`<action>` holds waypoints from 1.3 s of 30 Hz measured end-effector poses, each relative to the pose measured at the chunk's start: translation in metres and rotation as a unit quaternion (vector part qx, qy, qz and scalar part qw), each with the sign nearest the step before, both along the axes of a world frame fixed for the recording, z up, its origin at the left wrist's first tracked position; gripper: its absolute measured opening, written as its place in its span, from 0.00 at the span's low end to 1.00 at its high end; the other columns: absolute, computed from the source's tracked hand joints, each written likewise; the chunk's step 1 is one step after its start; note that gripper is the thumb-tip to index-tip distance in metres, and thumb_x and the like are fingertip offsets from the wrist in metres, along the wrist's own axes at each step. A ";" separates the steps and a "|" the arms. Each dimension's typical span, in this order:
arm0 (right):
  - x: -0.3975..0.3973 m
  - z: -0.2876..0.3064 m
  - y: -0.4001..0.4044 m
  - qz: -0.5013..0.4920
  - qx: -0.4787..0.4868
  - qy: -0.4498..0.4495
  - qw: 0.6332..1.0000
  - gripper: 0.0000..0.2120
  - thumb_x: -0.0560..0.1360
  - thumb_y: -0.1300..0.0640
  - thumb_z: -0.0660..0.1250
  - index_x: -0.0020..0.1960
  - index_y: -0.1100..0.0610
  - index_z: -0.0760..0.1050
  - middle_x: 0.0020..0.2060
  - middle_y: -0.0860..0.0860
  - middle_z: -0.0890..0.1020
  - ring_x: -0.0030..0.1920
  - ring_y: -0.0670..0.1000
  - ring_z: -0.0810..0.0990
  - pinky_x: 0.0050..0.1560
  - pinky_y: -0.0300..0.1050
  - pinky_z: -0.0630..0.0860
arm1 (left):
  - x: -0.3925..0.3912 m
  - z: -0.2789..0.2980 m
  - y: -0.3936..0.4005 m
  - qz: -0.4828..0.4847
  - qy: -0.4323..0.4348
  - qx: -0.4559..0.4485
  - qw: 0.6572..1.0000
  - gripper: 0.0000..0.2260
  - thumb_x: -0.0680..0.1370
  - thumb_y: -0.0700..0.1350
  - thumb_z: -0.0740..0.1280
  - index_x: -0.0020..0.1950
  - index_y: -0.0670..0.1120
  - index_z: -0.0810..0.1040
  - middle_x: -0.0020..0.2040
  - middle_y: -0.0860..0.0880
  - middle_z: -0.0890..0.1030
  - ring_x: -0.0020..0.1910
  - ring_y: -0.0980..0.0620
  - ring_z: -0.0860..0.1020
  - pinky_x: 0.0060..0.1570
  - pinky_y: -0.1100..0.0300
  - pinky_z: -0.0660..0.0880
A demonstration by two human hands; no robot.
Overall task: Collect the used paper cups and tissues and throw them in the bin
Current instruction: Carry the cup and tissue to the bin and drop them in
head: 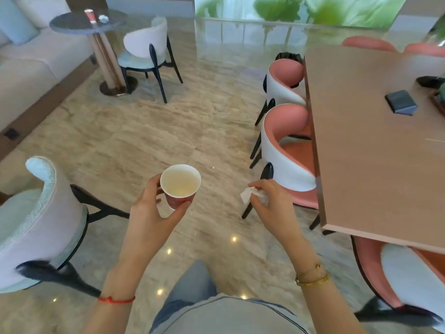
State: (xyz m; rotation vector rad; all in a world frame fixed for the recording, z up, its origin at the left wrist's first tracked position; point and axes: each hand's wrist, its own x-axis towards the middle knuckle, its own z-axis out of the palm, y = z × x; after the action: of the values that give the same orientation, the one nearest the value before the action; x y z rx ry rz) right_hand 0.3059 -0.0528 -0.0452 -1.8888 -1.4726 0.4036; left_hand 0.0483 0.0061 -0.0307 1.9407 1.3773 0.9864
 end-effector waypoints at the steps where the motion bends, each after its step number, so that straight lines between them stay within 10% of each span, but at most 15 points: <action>1: 0.006 -0.003 0.020 0.000 0.000 0.003 1.000 0.11 0.75 0.61 0.67 0.56 0.56 0.78 0.50 0.48 0.79 0.51 0.47 0.76 0.52 0.38 0.72 | 0.007 -0.003 0.021 0.002 0.004 -0.004 1.000 0.32 0.65 0.61 0.72 0.66 0.52 0.69 0.54 0.58 0.77 0.49 0.62 0.77 0.44 0.81 0.67; 13: 0.085 -0.007 0.319 -0.016 0.012 0.009 1.000 0.11 0.75 0.62 0.67 0.56 0.56 0.78 0.51 0.48 0.80 0.50 0.45 0.76 0.49 0.27 0.68 | 0.098 -0.005 0.334 -0.035 -0.002 0.006 0.999 0.29 0.68 0.53 0.75 0.66 0.52 0.69 0.56 0.57 0.77 0.51 0.64 0.76 0.45 0.77 0.69; 23: 0.182 -0.007 0.519 -0.087 0.013 0.040 0.995 0.11 0.74 0.63 0.66 0.55 0.56 0.78 0.49 0.47 0.79 0.51 0.48 0.78 0.49 0.52 0.79 | 0.208 0.011 0.575 -0.113 -0.010 0.007 0.994 0.28 0.68 0.58 0.74 0.65 0.59 0.68 0.55 0.68 0.74 0.55 0.70 0.73 0.48 0.78 0.69; 29: 0.268 -0.023 0.635 -0.121 0.013 0.021 0.992 0.10 0.73 0.64 0.68 0.53 0.56 0.79 0.48 0.48 0.80 0.50 0.46 0.77 0.51 0.23 0.65 | 0.303 -0.003 0.701 -0.140 -0.026 -0.004 0.990 0.28 0.68 0.58 0.74 0.64 0.62 0.66 0.55 0.70 0.73 0.55 0.70 0.73 0.48 0.78 0.69; 39: 0.442 0.002 0.845 -0.112 0.029 0.019 0.993 0.10 0.73 0.64 0.67 0.54 0.58 0.79 0.49 0.50 0.81 0.52 0.48 0.78 0.54 0.41 0.73 | 0.470 0.019 0.899 -0.138 -0.043 0.014 0.989 0.27 0.67 0.63 0.70 0.63 0.65 0.64 0.56 0.76 0.70 0.56 0.71 0.72 0.48 0.79 0.68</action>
State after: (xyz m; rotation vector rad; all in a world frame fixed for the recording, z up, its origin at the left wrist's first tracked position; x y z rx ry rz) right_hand 0.7479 0.7926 -0.0428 -1.9621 -1.2176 0.2864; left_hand 0.5179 0.9055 -0.0116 2.0183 1.0193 0.9467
